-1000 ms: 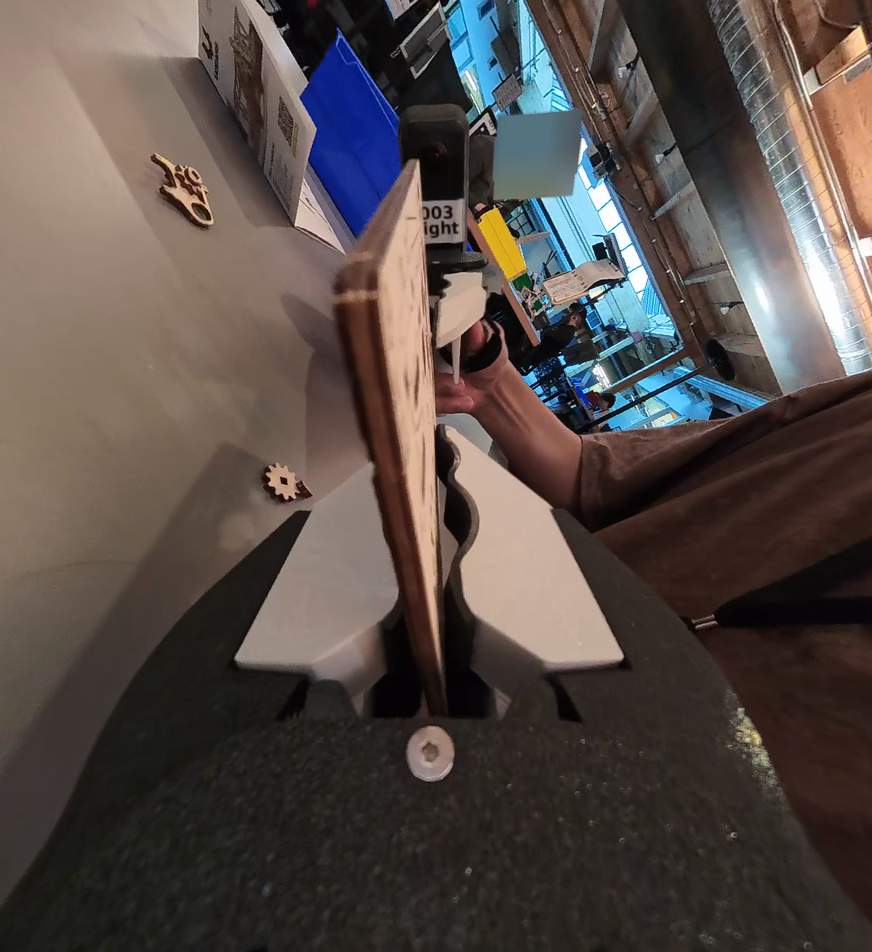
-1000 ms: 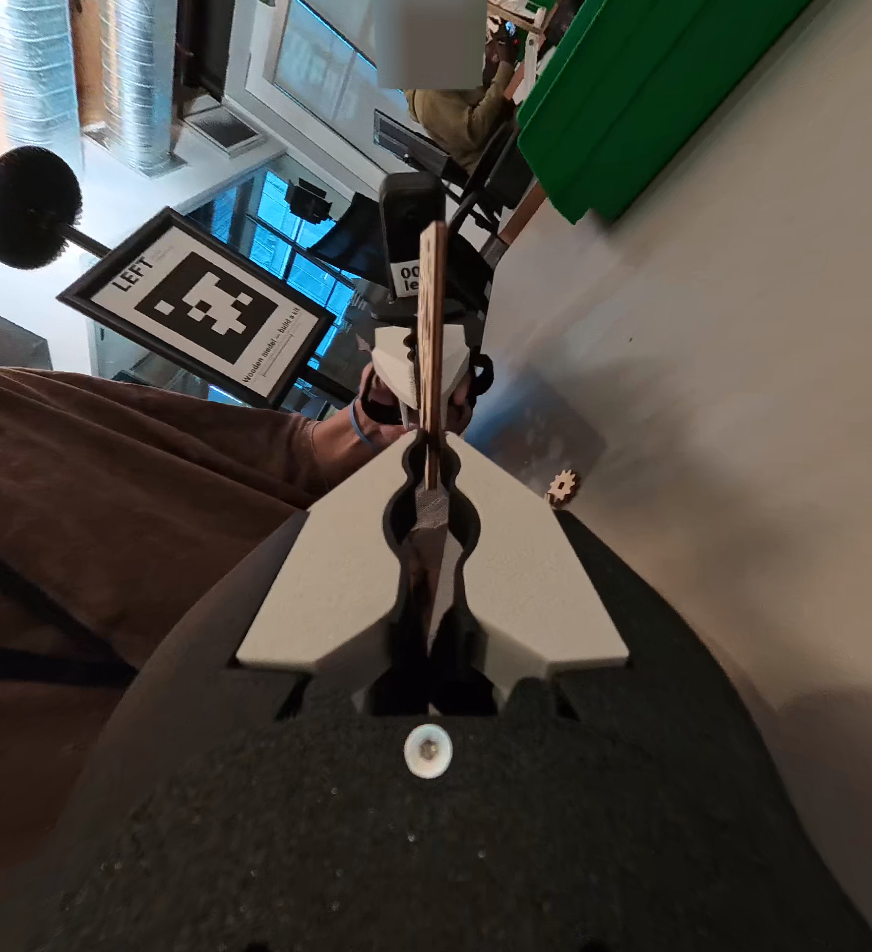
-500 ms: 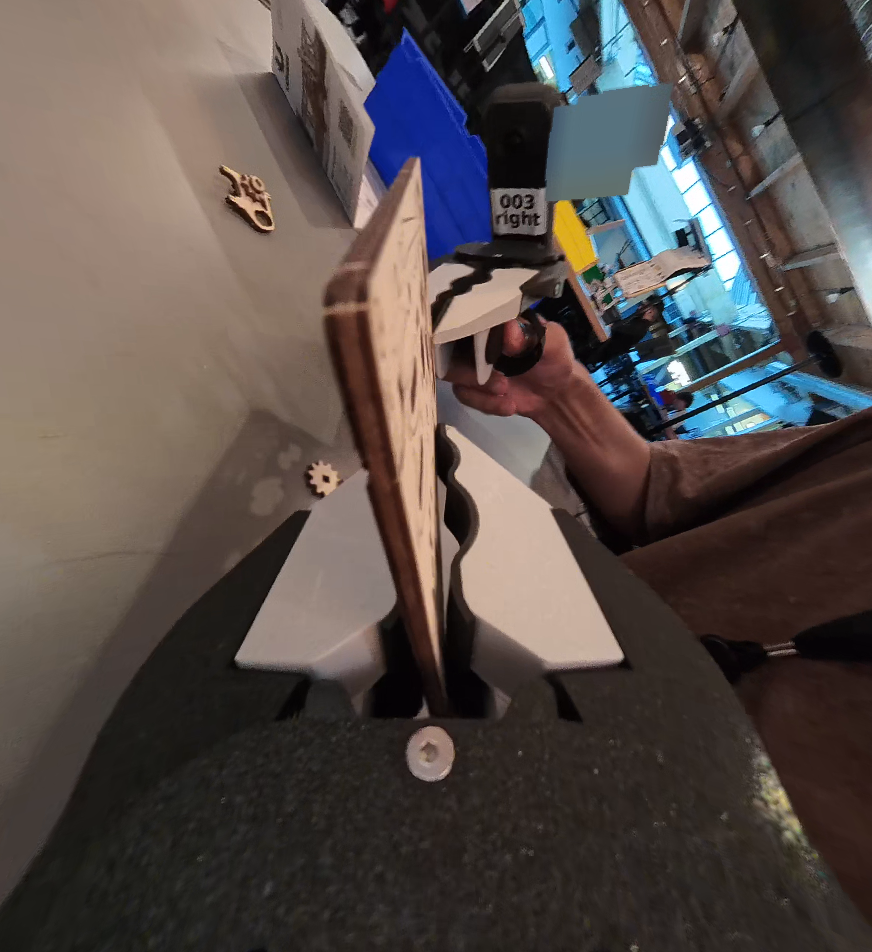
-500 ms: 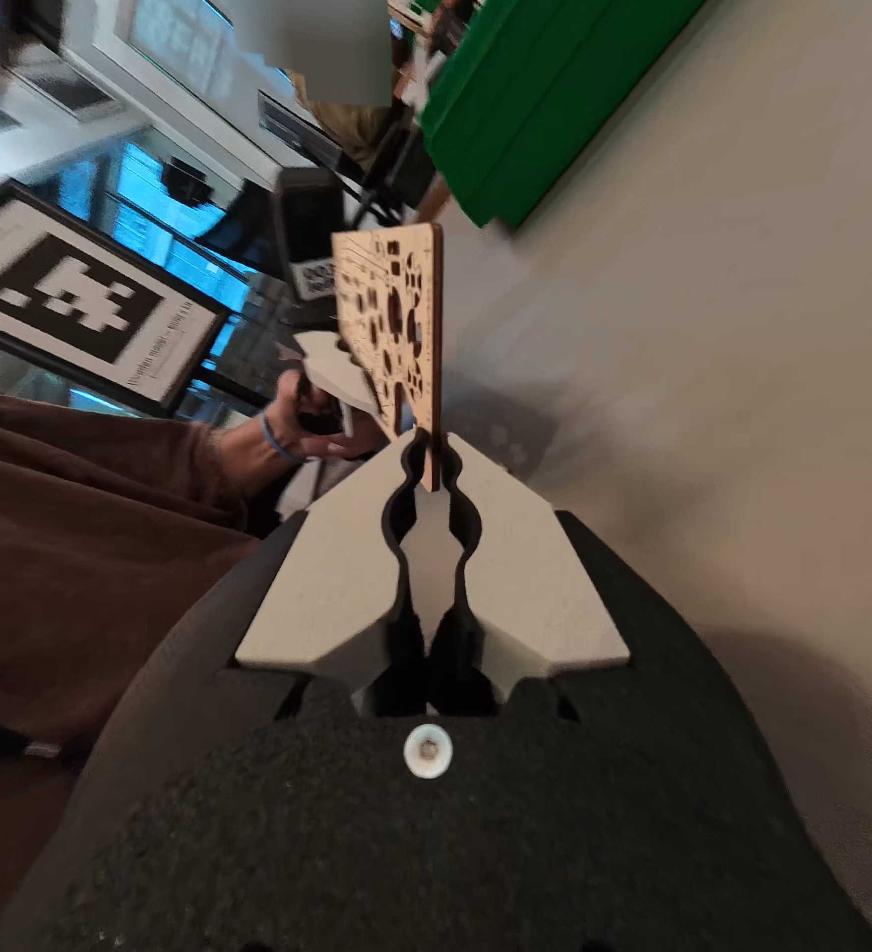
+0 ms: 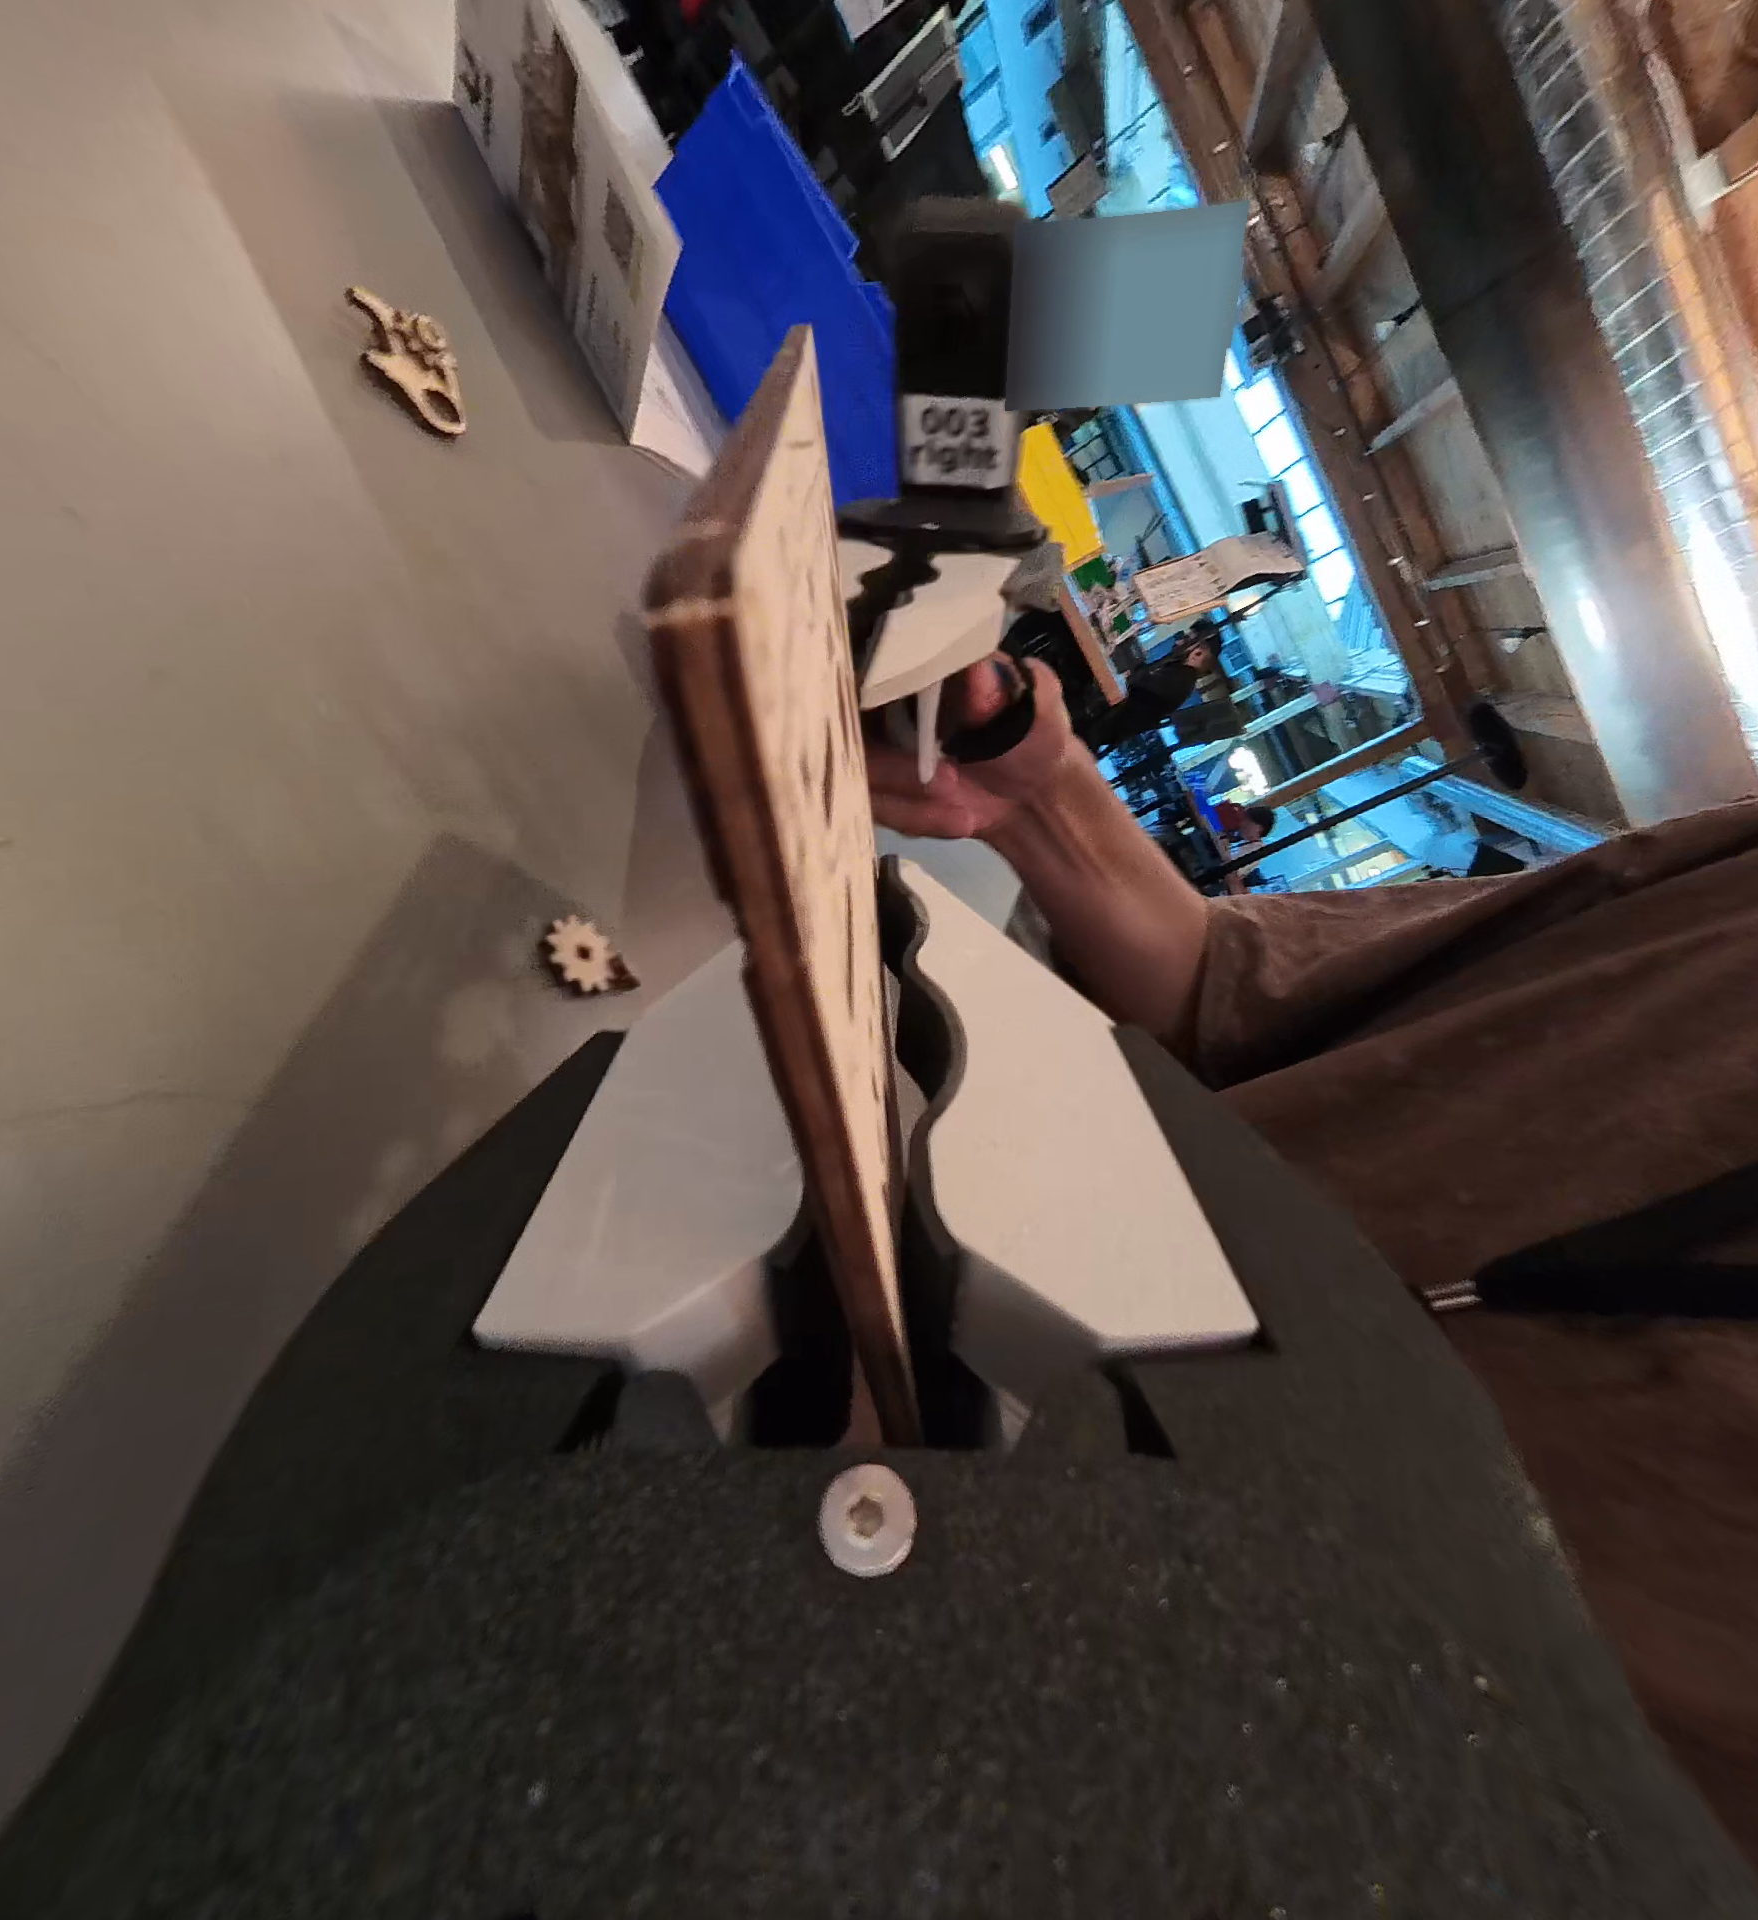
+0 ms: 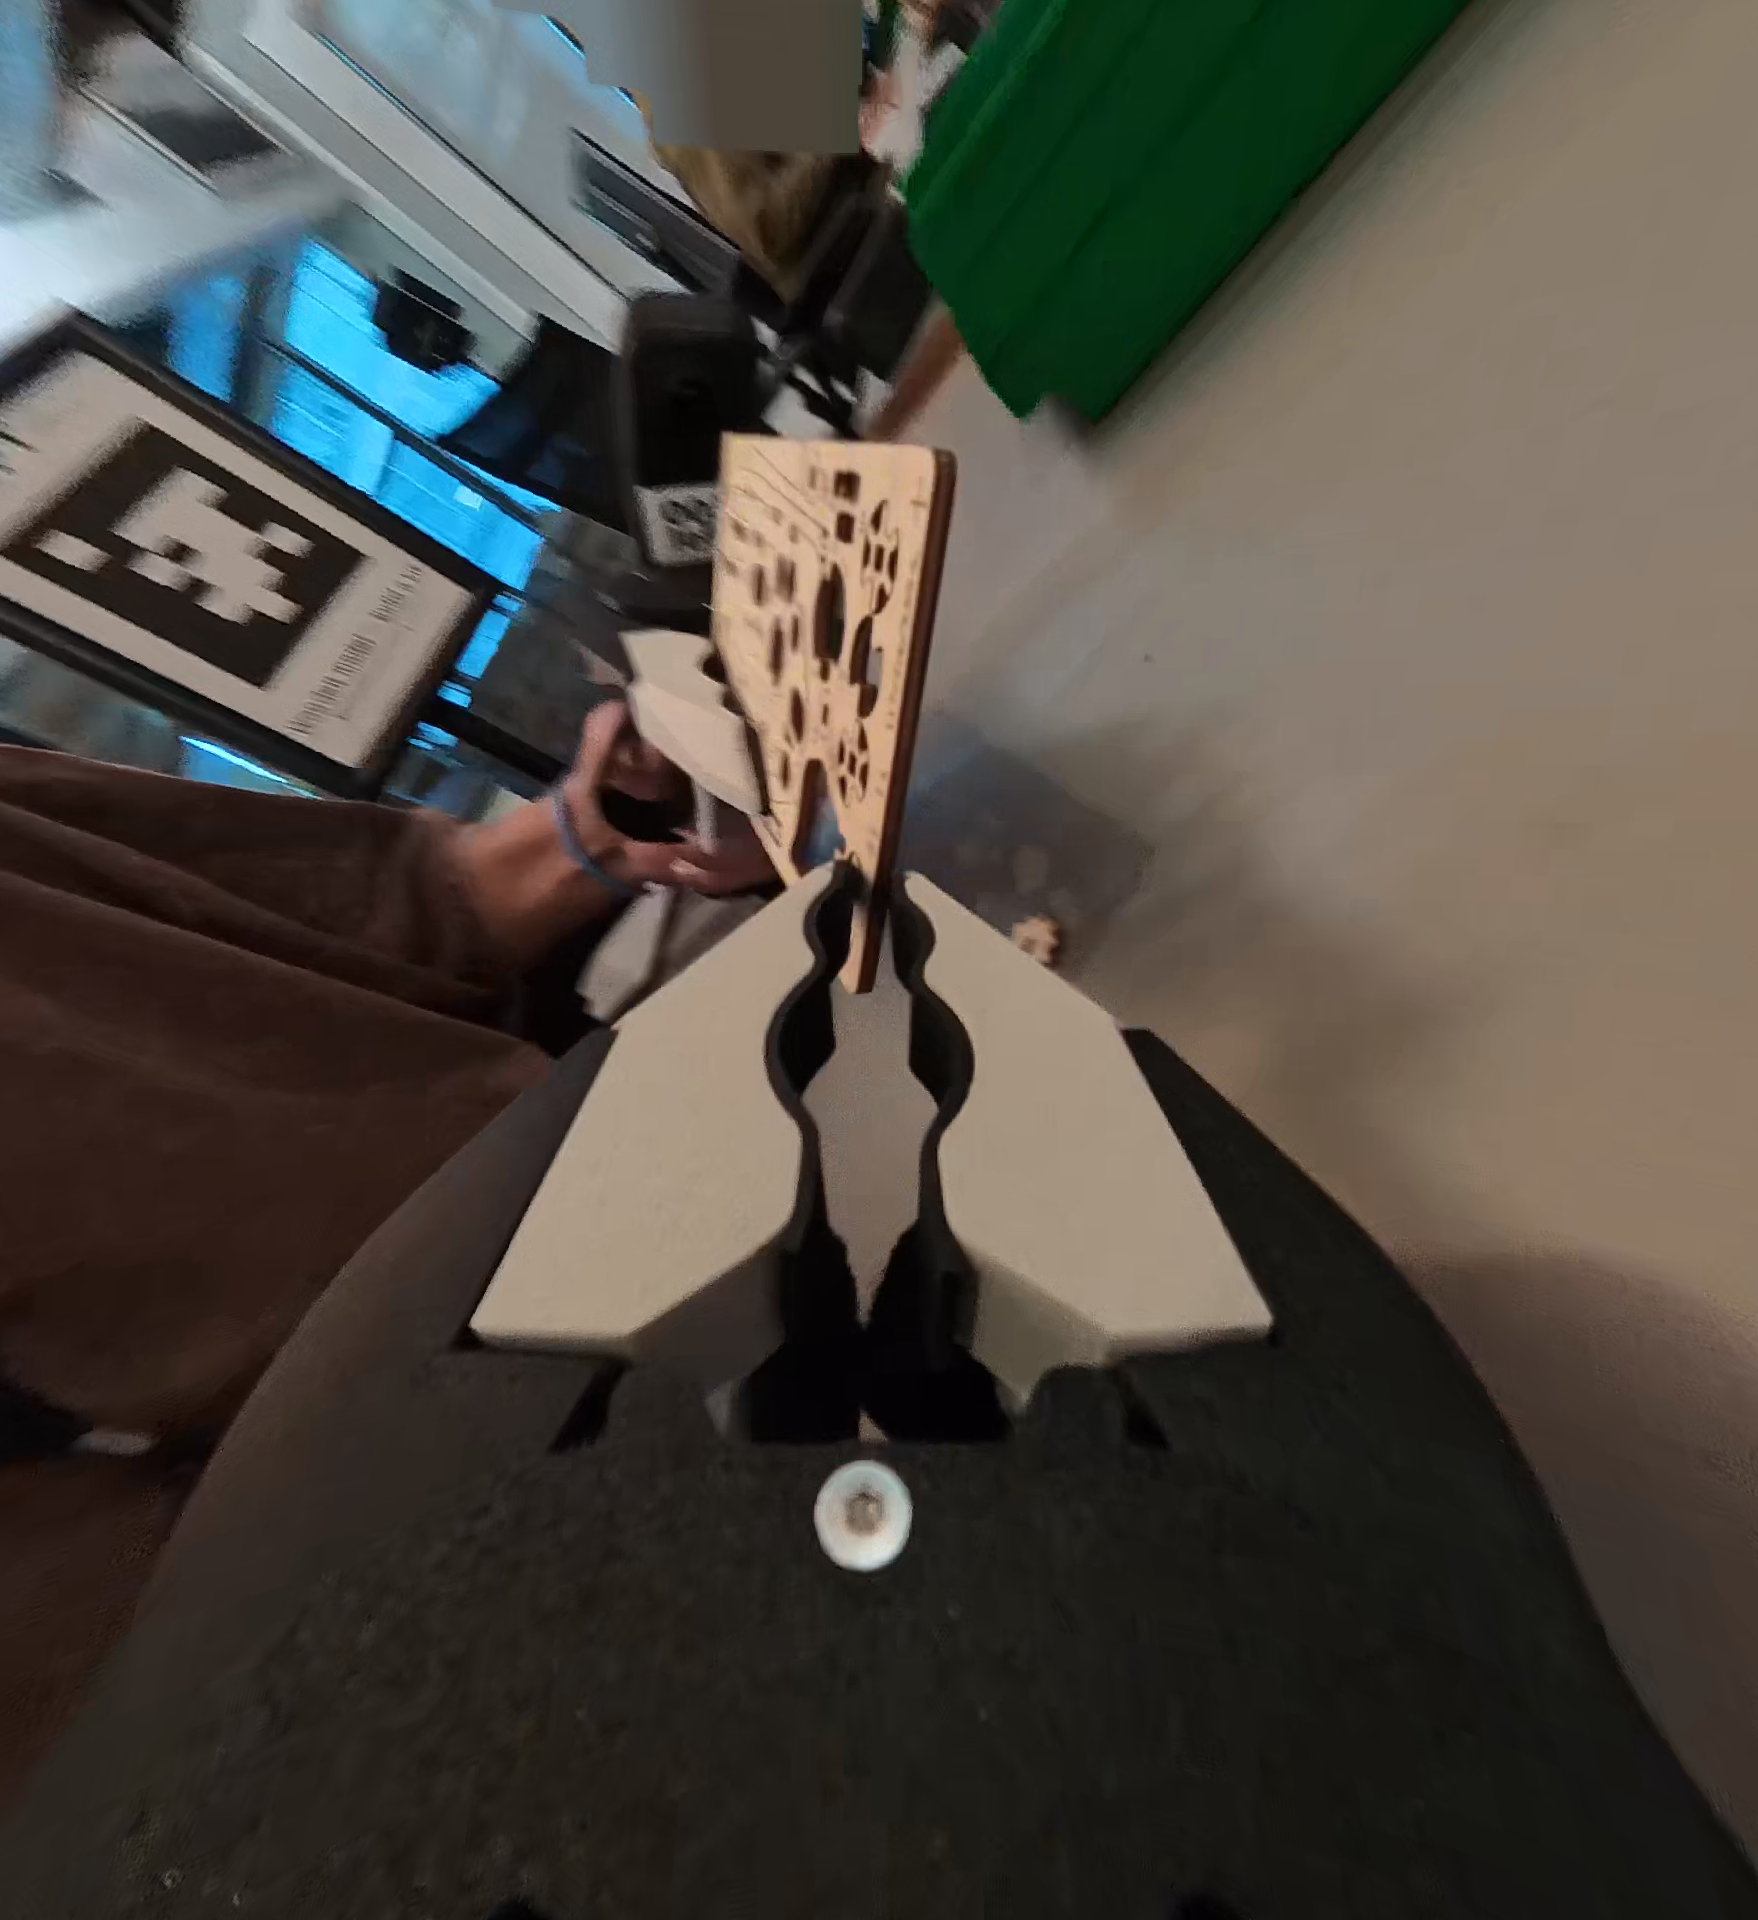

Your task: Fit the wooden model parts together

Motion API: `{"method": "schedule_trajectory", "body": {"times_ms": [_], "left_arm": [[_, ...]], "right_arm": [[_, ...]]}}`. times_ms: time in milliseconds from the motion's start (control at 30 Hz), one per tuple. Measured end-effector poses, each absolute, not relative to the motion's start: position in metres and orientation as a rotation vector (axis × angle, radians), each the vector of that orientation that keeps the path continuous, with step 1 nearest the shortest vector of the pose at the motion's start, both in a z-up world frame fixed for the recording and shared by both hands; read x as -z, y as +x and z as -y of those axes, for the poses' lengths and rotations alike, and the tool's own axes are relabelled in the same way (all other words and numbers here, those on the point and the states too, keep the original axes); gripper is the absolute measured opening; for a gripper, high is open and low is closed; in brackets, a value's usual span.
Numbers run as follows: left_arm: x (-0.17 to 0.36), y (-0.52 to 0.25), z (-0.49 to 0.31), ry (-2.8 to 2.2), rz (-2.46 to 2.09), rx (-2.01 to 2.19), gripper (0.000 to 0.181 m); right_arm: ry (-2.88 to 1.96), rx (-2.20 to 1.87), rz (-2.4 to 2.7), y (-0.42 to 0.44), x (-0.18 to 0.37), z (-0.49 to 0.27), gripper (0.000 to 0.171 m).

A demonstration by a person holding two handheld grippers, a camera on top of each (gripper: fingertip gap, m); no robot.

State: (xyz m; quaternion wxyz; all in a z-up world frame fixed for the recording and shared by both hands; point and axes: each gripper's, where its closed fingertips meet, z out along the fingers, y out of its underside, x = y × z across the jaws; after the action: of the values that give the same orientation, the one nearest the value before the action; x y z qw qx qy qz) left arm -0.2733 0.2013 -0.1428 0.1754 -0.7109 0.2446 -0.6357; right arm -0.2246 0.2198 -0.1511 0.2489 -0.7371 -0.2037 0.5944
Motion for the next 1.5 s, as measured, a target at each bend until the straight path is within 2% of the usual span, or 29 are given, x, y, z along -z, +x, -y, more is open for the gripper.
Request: {"method": "schedule_trajectory", "body": {"times_ms": [167,300,333,400,667,800,833,933,1167,1500], "left_arm": [[0.179,-0.268,-0.205,-2.207,-0.623,1.746,0.002],[0.189,-0.264,-0.203,-2.27,-0.606,1.715,0.002],[0.192,-0.264,-0.203,-2.288,-0.607,1.702,0.002],[0.197,-0.263,-0.203,-2.316,-0.617,1.668,0.002],[0.198,-0.264,-0.205,-2.324,-0.602,1.666,0.002],[0.198,-0.264,-0.204,-2.32,-0.618,1.651,0.003],[0.198,-0.264,-0.205,-2.321,-0.617,1.646,0.003],[0.198,-0.266,-0.207,-2.317,-0.604,1.639,0.004],[0.2,-0.266,-0.208,-2.326,-0.591,1.648,0.002],[0.2,-0.265,-0.208,-2.344,-0.569,1.676,0.003]], "right_arm": [[-2.282,-1.279,0.599,-0.216,0.195,-0.225,0.011],[-2.311,-0.982,0.758,-0.21,0.206,-0.225,0.014],[-2.321,-0.938,0.781,-0.209,0.209,-0.225,0.014],[-2.343,-0.868,0.796,-0.204,0.218,-0.228,0.024],[-2.332,-0.723,0.874,-0.203,0.22,-0.234,0.03],[-2.377,-0.668,0.919,-0.205,0.221,-0.234,0.027],[-2.383,-0.699,0.938,-0.21,0.221,-0.231,0.015],[-2.393,-0.696,0.939,-0.21,0.22,-0.234,0.017],[-2.115,-0.482,1.105,-0.2,0.192,-0.234,0.0],[-2.161,-0.462,1.223,-0.215,0.217,-0.228,0.0]]}}
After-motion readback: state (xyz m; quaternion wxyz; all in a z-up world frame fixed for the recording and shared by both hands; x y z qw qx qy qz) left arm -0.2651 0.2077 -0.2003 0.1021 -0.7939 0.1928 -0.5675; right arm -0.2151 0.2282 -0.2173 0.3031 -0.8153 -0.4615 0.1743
